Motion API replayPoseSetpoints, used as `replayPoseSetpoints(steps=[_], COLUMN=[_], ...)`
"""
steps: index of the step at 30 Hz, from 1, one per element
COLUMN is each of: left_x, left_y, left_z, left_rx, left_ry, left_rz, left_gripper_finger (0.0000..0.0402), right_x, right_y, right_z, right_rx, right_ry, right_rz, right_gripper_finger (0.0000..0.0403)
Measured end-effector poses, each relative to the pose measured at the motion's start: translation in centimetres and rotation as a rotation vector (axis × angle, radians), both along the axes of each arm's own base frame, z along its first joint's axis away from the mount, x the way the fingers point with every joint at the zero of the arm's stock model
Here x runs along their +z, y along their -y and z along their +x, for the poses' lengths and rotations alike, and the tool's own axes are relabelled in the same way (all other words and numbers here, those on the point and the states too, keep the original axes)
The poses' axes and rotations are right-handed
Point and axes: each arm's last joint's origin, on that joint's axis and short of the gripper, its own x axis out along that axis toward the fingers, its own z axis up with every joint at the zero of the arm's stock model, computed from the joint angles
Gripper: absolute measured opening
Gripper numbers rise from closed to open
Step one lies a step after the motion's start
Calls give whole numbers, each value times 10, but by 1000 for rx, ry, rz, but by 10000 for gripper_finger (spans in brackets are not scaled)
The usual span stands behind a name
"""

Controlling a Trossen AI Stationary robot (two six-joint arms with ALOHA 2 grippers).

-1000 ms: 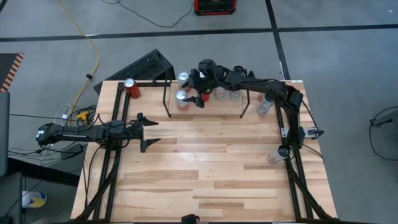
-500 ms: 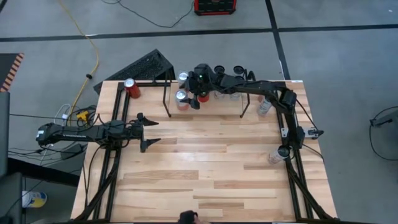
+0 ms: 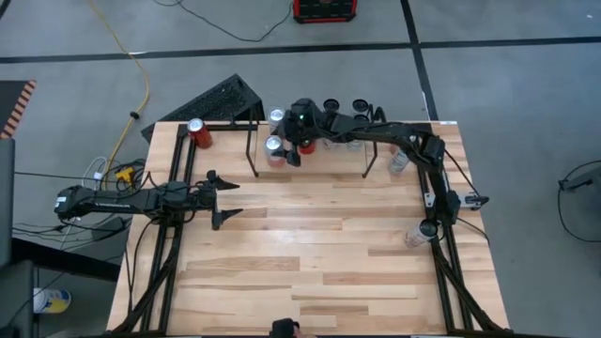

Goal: Place canned beverage on shelf
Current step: Put the bottom orange white soda can on the shelf aligned with the pink white soda can

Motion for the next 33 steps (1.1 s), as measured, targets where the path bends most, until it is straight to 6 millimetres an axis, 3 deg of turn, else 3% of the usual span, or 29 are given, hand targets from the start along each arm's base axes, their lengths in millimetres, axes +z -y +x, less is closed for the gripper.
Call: replayPoseSetpoints(steps=[12,33], left_x=[0,0], left_y=[0,0], left_z=[0,0], left_rx=[0,0], left_ry=[0,0], left_rz=[0,0], left_gripper_finger=[377,377], right_x=[-8,3], right_y=[-2,-44], right_z=[3,21], right_rx=[-56,-557], right_ry=[-24,-17], right_rz=[15,146], right_gripper_finger=[335,339])
